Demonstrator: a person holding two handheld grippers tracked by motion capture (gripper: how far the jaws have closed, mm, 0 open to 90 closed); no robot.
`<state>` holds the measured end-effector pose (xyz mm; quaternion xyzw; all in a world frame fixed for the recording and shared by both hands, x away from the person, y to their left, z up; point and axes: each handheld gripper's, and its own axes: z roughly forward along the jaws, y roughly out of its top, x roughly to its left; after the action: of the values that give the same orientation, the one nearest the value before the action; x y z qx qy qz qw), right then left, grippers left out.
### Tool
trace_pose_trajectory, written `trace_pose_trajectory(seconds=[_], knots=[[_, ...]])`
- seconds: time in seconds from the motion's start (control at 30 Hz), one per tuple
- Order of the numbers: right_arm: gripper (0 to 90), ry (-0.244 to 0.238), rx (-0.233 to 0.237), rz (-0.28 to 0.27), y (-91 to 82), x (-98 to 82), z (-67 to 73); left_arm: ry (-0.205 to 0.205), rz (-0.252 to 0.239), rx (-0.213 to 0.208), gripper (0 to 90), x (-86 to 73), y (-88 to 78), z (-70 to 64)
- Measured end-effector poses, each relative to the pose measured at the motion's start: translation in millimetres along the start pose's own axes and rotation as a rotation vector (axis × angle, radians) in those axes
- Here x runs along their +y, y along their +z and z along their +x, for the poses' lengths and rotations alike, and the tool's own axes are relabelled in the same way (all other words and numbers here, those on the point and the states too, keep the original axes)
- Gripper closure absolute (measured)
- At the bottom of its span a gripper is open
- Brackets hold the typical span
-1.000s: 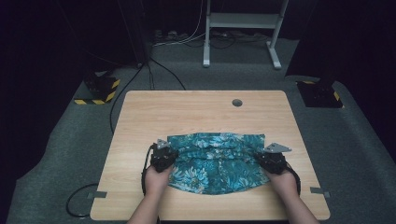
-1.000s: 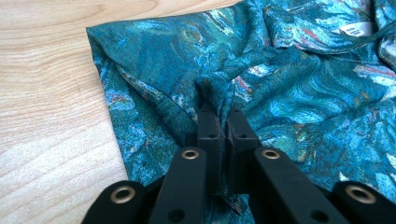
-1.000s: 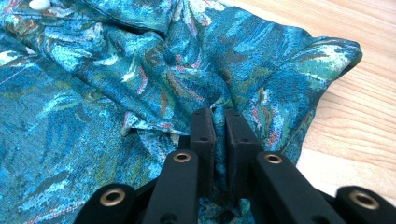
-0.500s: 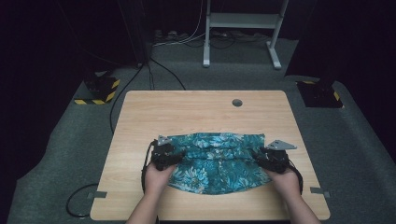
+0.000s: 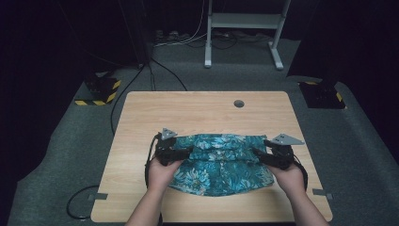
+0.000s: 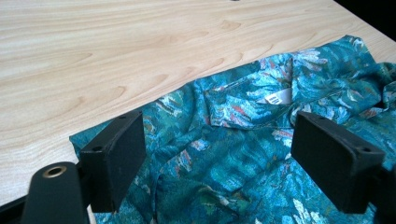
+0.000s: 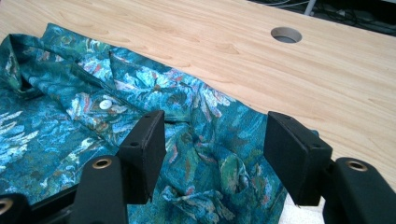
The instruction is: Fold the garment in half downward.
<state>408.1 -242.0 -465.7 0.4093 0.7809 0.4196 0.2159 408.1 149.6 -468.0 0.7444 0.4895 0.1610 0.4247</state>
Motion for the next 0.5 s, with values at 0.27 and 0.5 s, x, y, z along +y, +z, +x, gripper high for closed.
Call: trace_pose_trajectory(seconds=[0.27, 0.5], knots=[[39.0, 0.007, 0.017, 0.001, 4.5, 2.7, 5.3, 0.004, 0.007, -0.013, 19.9, 2.5, 4.1, -2.9], [36.5, 0.023, 0.042, 0.028, 23.1, 0.4, 12.7, -0.007, 0.044, -0.028, 19.7, 1.1, 23.0, -4.0]])
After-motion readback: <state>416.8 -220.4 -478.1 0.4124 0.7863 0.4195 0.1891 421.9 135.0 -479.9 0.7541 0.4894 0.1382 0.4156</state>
